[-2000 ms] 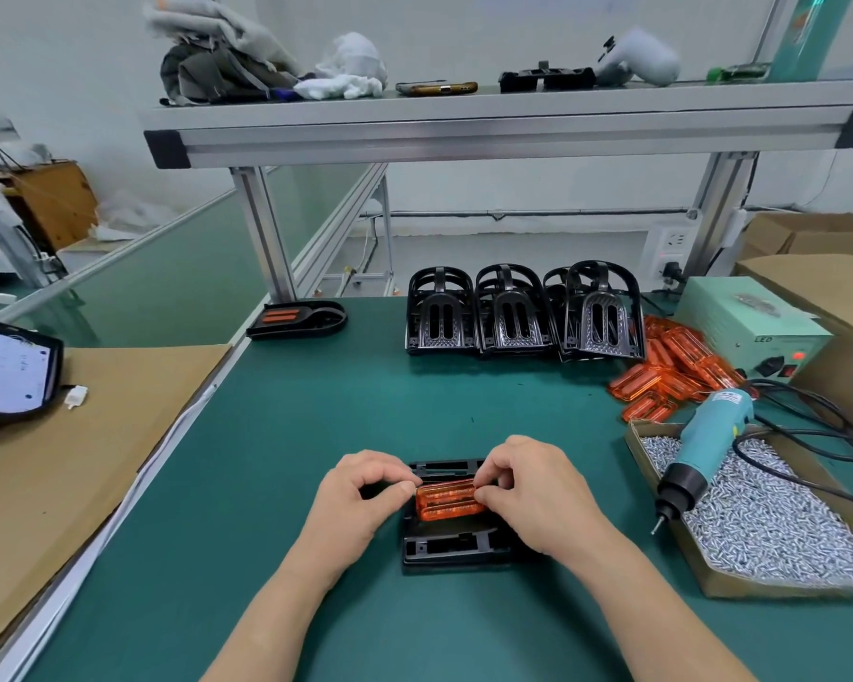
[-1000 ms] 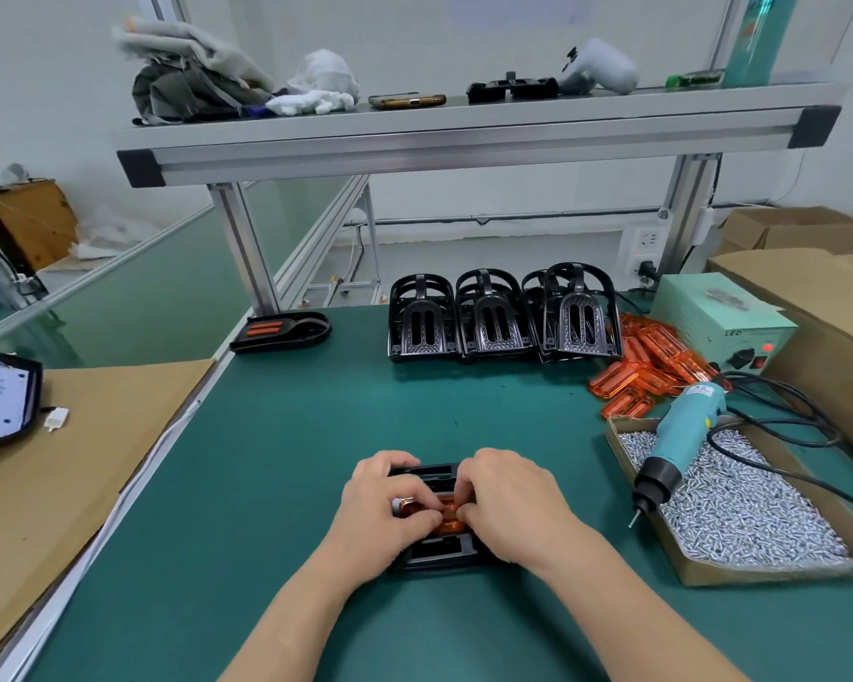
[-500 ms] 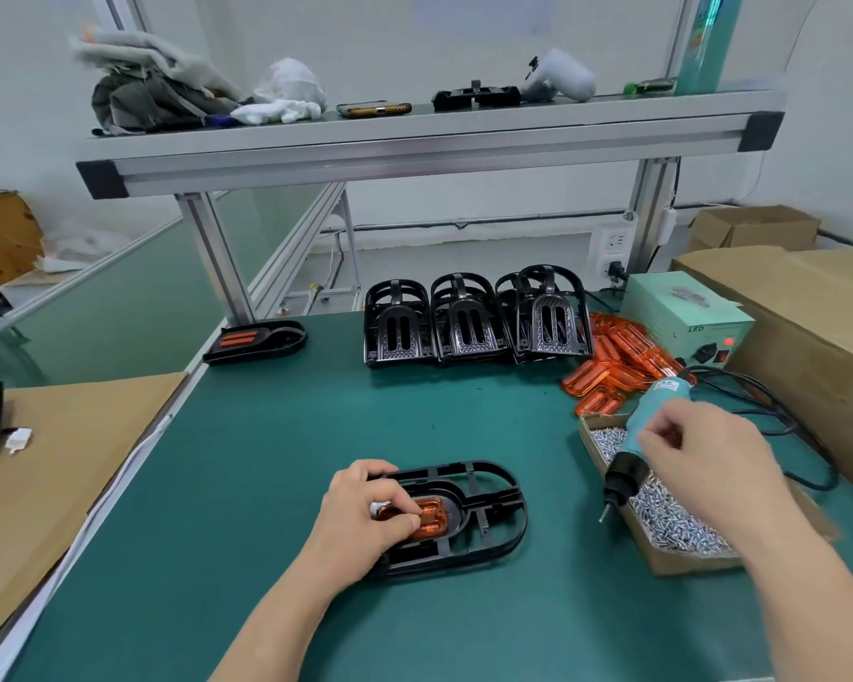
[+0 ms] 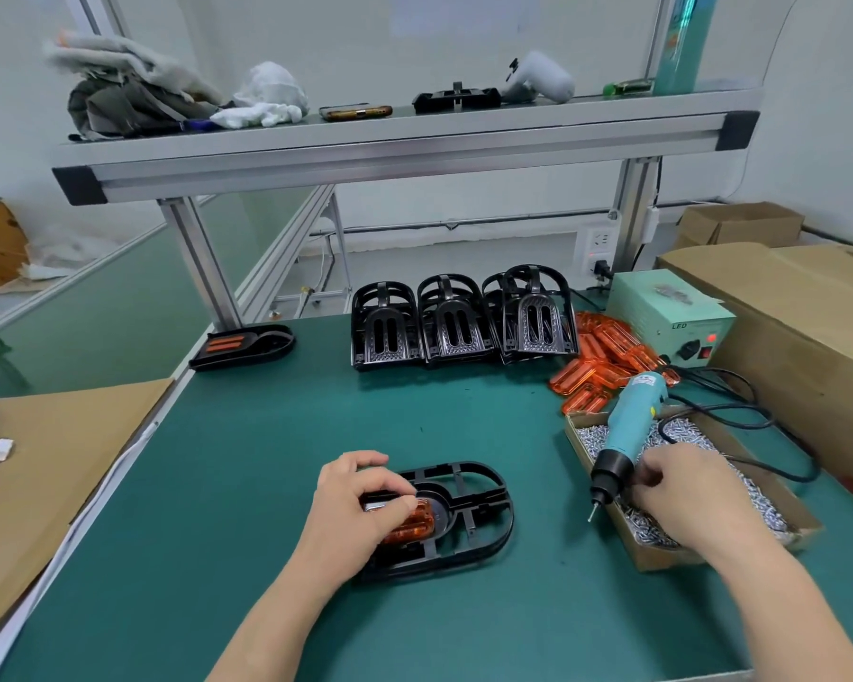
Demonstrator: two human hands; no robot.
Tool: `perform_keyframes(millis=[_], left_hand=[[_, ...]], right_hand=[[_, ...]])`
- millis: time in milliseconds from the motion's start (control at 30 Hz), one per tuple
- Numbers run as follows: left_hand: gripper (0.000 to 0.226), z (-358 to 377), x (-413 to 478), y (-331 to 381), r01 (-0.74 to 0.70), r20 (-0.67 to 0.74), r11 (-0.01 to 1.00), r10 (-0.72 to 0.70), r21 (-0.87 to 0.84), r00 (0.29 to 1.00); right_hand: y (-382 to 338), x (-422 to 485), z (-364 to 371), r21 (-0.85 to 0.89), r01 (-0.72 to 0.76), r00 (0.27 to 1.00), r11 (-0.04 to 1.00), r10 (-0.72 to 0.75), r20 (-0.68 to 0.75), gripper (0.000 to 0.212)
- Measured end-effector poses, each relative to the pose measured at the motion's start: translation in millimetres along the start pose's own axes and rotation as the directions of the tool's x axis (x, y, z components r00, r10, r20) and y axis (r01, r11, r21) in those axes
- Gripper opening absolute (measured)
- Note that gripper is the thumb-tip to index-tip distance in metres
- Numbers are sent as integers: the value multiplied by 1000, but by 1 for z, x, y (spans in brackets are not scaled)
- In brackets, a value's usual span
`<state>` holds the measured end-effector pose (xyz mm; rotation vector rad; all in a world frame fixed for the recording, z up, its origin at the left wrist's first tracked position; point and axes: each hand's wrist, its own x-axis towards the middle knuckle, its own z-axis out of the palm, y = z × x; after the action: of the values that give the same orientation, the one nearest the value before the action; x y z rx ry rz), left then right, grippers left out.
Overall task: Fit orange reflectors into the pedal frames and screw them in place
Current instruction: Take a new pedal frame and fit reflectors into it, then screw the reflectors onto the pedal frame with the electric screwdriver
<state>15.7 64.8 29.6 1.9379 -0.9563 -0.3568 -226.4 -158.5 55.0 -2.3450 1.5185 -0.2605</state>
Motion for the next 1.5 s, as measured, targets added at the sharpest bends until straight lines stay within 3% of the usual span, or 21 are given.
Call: perform_keyframes(millis=[100,233,500,633,733,933,1167,1300,1500], left_hand=[[25,5,2,13,-57,-69,998,58,14,996],[23,16,4,37,-154,-107,988,154,9,982],[18,42,6,70,-138,40,988,141,-62,989],[17,50,3,68,-141,77,989,145,-48,986],[17,54,0,67,-150,95,987,155,-59,983],[25,62,2,75,-266,-36,952,264,-148,964],[15,65,6,75,-244,-173,934,203,-261,964],[28,60,2,71,-273,-196,938,233,-215,953],[17,62,0,71,-301,-183,933,266,-198,946]], right_hand=[[1,-2,-7,9,7,991,1000,-5,-133,19],[-9,-4,-20,156,37,944,987,16,-329,12],[-11,-1,-18,155,-23,955,988,67,-288,17],[-6,-3,-18,103,-53,984,993,70,-162,23],[-9,-5,-18,159,-3,979,987,36,-200,19],[-60,-20,-12,480,236,965,845,-143,-222,23],[-97,-31,20,713,264,965,650,-182,-191,29],[-96,-31,21,698,286,957,657,-238,-168,34],[-90,-29,17,647,287,955,706,-260,-140,34]])
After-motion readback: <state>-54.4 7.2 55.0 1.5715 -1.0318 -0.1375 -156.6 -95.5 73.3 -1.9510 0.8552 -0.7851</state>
